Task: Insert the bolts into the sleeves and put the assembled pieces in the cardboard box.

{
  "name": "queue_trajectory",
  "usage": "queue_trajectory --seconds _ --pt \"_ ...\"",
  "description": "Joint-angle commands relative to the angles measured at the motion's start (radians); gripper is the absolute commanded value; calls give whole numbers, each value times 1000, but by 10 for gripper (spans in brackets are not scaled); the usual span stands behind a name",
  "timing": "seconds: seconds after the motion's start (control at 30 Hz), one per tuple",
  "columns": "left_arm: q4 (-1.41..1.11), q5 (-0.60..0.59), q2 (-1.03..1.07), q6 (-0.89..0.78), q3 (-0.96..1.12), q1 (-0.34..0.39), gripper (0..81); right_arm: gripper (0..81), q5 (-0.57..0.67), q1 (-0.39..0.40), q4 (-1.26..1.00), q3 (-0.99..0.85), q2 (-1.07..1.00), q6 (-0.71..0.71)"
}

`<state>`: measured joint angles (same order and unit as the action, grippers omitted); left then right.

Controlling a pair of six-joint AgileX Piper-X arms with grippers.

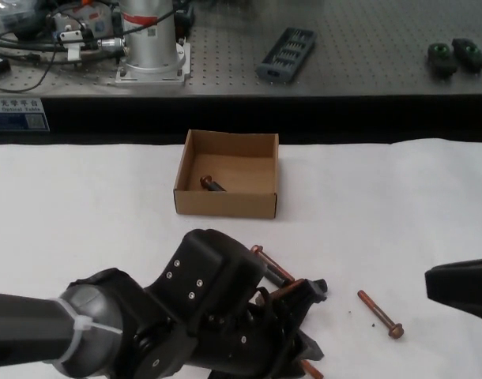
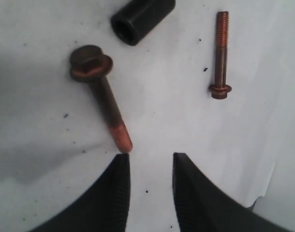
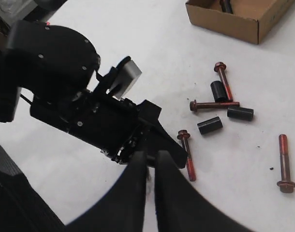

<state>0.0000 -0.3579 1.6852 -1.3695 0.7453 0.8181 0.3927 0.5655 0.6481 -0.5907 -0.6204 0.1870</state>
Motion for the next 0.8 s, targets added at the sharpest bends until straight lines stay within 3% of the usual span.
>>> queue_trajectory --seconds 0.0,0.23,0.4,0.6,0.77 --pt "17 59 2 -39 12 4 228 62 2 -4 6 -4 24 -7" --pt "-11 92 2 -20 12 4 228 61 -35 -4 46 7 55 -52" --pt "-162 69 -4 60 12 -18 218 61 -27 -6 -73 107 14 -31" --pt "-212 -128 -31 241 12 -104 127 61 28 -6 -128 151 -123 8" --pt "-212 -316 -33 261 10 -177 94 61 93 -6 -251 146 -245 0"
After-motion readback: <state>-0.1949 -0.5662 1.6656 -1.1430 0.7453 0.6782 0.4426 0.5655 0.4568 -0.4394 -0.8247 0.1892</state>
